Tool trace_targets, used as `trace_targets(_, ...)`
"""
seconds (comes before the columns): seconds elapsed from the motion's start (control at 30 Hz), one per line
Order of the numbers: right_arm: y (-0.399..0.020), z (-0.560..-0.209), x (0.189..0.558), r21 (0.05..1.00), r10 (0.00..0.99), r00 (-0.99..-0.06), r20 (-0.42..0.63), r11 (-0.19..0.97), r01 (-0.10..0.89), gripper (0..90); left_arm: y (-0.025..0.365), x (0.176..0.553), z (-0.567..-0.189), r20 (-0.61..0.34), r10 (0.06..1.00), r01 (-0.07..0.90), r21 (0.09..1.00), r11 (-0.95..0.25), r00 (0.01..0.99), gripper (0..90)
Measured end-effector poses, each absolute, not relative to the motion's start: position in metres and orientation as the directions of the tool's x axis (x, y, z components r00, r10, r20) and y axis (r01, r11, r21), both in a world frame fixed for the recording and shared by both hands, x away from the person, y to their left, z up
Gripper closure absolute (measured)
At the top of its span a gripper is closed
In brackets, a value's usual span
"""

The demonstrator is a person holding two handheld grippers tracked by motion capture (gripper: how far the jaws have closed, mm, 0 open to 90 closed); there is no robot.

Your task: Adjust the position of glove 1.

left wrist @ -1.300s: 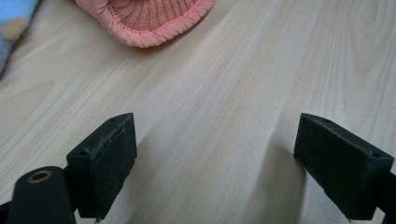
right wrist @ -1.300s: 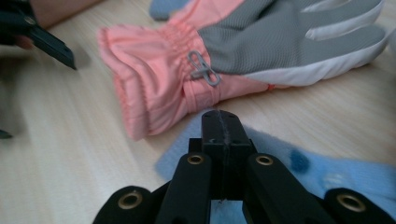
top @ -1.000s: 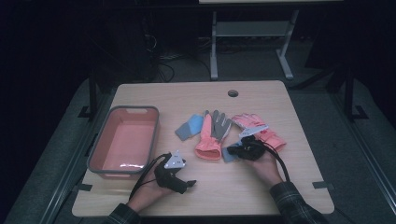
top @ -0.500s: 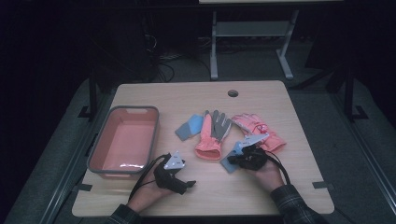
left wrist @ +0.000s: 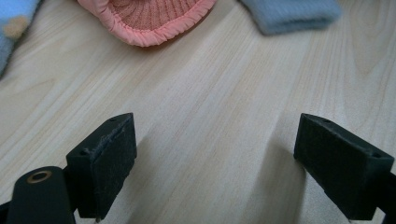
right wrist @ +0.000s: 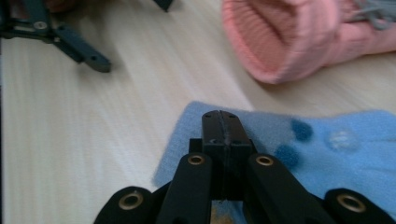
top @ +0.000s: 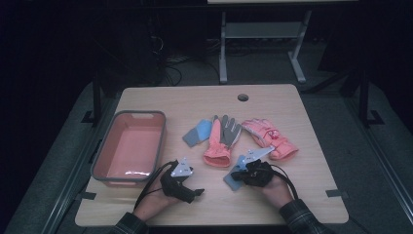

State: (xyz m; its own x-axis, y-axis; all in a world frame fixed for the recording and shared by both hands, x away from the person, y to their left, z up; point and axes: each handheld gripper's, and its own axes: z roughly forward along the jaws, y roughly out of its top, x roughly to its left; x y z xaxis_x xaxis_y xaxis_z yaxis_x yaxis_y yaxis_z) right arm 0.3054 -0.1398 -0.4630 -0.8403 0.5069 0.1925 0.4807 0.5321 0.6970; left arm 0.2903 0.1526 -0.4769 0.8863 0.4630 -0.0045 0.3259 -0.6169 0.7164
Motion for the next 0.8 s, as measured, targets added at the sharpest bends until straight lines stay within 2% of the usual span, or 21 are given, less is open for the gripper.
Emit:
trace_targets(0.2, -0.135, -0.456, 0.294, 0.713, 0.483, -0.857, 0.178, 0.538, 0.451, 90.0, 0.152, 0.29, -0.477, -0.005, 0.465, 0.326, 0.721, -0.612, 0.885, 12.3)
trace_targets(0.3, -0.147, -0.452, 0.299, 0.72, 0.514, -0.845, 0.149, 0.529, 0.449, 90.0, 0.152, 0.29, -0.477, -0.004, 0.465, 0.326, 0.718, -0.615, 0.885, 12.3)
trace_targets(0.53, -0.187, -0.454, 0.31, 0.71, 0.598, -0.785, 0.164, 0.48, 0.514, 90.0, 0.153, 0.29, -0.477, -0.006, 0.468, 0.329, 0.719, -0.612, 0.884, 12.3)
trace_targets(0.8, -0.183, -0.462, 0.307, 0.687, 0.564, -0.81, 0.161, 0.525, 0.502, 90.0, 0.152, 0.289, -0.477, -0.01, 0.471, 0.333, 0.722, -0.607, 0.882, 12.3)
